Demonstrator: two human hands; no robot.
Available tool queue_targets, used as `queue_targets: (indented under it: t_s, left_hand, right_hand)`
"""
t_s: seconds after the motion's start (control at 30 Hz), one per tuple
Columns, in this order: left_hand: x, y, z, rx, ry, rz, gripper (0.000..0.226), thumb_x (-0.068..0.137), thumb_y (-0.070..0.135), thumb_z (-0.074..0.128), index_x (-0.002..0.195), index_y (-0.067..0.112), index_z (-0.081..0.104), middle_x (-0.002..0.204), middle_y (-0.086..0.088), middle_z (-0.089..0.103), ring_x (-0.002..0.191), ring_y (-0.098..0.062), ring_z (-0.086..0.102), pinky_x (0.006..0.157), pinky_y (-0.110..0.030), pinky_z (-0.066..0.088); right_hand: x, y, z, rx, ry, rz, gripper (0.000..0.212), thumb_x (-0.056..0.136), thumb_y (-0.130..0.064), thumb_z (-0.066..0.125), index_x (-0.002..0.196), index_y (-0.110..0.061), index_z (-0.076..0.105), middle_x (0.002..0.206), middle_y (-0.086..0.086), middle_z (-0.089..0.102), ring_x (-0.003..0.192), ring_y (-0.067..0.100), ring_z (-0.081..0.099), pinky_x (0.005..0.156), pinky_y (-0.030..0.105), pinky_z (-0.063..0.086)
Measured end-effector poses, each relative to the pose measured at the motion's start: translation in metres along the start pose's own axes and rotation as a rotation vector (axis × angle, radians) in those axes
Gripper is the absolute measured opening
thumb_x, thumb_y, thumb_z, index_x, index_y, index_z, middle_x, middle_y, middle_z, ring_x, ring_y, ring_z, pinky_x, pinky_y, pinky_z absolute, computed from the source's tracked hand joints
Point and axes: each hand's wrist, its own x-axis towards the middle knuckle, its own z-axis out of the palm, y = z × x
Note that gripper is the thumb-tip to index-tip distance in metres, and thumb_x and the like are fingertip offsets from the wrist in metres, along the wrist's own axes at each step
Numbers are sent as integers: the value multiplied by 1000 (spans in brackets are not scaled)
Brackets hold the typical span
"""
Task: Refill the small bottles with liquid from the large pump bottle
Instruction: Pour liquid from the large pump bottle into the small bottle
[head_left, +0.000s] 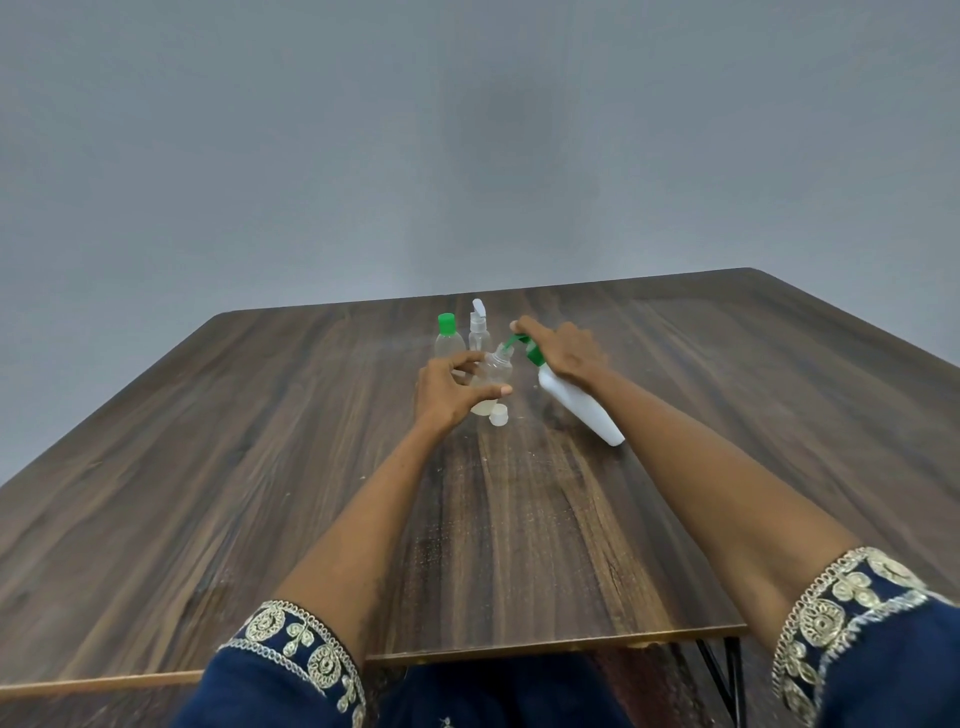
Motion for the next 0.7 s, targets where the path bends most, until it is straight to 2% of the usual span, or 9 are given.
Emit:
queue_targets:
  t_s: [0.07, 0.17, 0.23, 0.4, 0.53, 0.7]
  left_hand:
    - [0, 0, -1, 0, 5, -6, 59, 57, 35, 87, 111, 20, 68, 92, 5, 65, 85, -14, 62, 81, -35, 54]
    - [0, 1, -1, 0, 8, -3, 59, 57, 35, 87, 111, 19, 68, 92, 4, 65, 85, -13, 62, 81, -33, 54]
    - [0, 2, 0, 2, 11, 0, 59, 57, 35, 87, 111, 19, 68, 92, 4, 65, 87, -13, 62, 81, -32, 53]
    - [2, 7, 4, -1, 25, -22, 58, 56, 36, 88, 108, 19, 69, 92, 4, 66, 90, -13, 62, 83, -33, 52]
    - [4, 13, 5, 15, 7, -15, 59, 54, 38, 88, 107, 19, 69, 90, 6, 66, 87, -12, 61, 83, -33, 52]
    - [3, 14, 6, 15, -3, -8, 61, 56, 34, 88, 111, 16, 68, 92, 5, 65, 89, -13, 61, 83, -33, 51]
  right_hand:
    - [0, 1, 0, 5, 6, 12, 92, 51, -88, 26, 95, -22, 75, 98, 6, 69, 87, 26, 56, 79, 38, 37]
    - [4, 5, 1, 3, 13, 31, 87, 68, -90, 36, 94, -16, 74, 101, 6, 67, 91, 27, 55, 81, 39, 37]
    - [7, 8, 1, 9, 14, 49, 86, 70, -89, 39, 93, -14, 74, 101, 6, 63, 94, 27, 53, 83, 39, 36]
    - [11, 12, -1, 59, 27, 43, 70, 79, -76, 44, 96, -15, 74, 99, 6, 65, 89, 25, 53, 78, 35, 34]
    - [12, 11, -1, 86, 78, 59, 59, 80, -66, 47, 90, -14, 74, 93, 7, 67, 81, 24, 52, 70, 33, 31]
    - [11, 12, -2, 90, 86, 56, 62, 78, -66, 44, 91, -13, 72, 96, 10, 66, 88, 28, 53, 73, 35, 33]
